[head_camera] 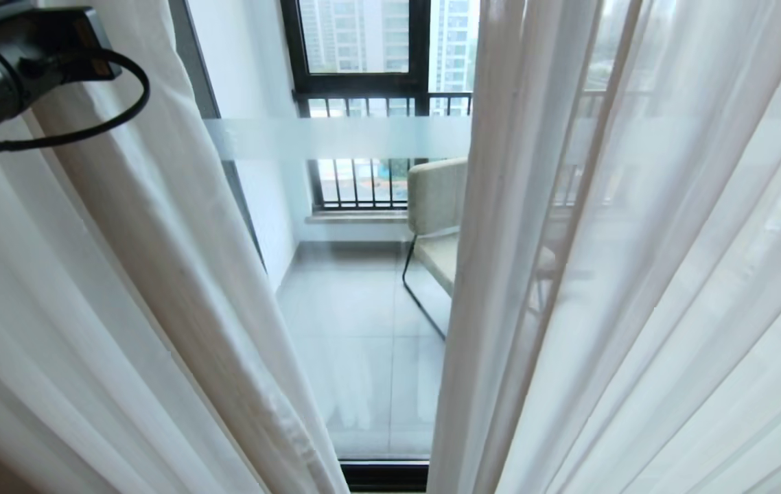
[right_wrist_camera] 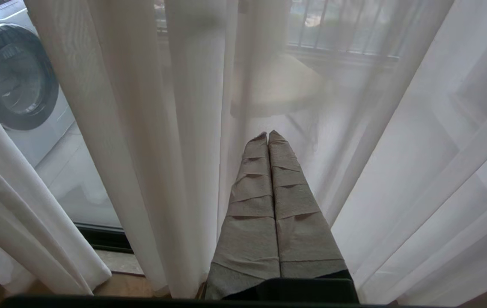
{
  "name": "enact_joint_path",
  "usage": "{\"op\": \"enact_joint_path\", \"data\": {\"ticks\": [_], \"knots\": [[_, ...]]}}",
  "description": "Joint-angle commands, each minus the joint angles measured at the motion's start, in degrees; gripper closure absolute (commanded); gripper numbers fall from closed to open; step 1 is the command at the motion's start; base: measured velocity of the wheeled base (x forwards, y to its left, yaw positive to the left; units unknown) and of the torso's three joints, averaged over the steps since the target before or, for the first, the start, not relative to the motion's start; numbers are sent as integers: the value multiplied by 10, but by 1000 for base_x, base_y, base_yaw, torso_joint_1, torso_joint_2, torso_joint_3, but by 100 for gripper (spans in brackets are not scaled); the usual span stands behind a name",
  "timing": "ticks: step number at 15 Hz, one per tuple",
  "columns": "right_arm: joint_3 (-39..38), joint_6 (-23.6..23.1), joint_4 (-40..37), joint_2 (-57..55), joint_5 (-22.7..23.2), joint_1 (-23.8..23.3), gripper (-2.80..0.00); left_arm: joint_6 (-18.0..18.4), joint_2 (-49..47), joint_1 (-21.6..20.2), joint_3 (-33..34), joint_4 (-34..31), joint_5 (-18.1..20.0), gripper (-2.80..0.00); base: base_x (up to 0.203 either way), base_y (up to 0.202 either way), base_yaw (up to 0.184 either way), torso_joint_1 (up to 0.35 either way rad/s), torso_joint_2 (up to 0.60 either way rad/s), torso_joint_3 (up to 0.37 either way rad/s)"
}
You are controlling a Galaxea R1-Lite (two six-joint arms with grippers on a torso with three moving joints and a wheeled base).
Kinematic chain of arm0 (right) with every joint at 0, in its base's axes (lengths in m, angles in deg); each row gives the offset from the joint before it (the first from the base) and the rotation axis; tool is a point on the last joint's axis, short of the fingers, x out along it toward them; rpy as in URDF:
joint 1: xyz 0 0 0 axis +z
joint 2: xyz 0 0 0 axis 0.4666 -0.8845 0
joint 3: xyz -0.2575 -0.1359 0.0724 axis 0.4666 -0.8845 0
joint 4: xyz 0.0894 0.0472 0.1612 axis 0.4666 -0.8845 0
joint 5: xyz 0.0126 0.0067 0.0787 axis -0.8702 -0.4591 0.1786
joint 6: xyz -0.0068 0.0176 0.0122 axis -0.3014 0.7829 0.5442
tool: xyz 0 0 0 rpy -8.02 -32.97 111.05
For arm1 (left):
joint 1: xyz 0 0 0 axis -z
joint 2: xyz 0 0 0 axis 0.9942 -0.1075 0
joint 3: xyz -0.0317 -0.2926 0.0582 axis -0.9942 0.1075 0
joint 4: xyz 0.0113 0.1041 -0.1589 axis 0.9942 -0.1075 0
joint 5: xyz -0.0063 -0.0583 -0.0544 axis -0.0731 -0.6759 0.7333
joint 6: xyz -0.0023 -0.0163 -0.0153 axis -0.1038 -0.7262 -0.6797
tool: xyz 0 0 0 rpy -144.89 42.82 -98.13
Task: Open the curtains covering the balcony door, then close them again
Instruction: Pull the inner curtains open on both sides
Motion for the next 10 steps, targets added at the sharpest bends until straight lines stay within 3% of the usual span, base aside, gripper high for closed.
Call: {"op": "enact_joint_path", "data": {"ticks": [1, 10], "knots": [[0, -1, 0, 0, 0, 0, 0, 0, 4, 0, 8, 0, -1, 0, 0, 193, 1, 2, 5, 2], [0, -1, 0, 0, 0, 0, 0, -6, 16, 0, 22, 0, -3, 0, 0, 192, 2, 2, 3, 3]]}}
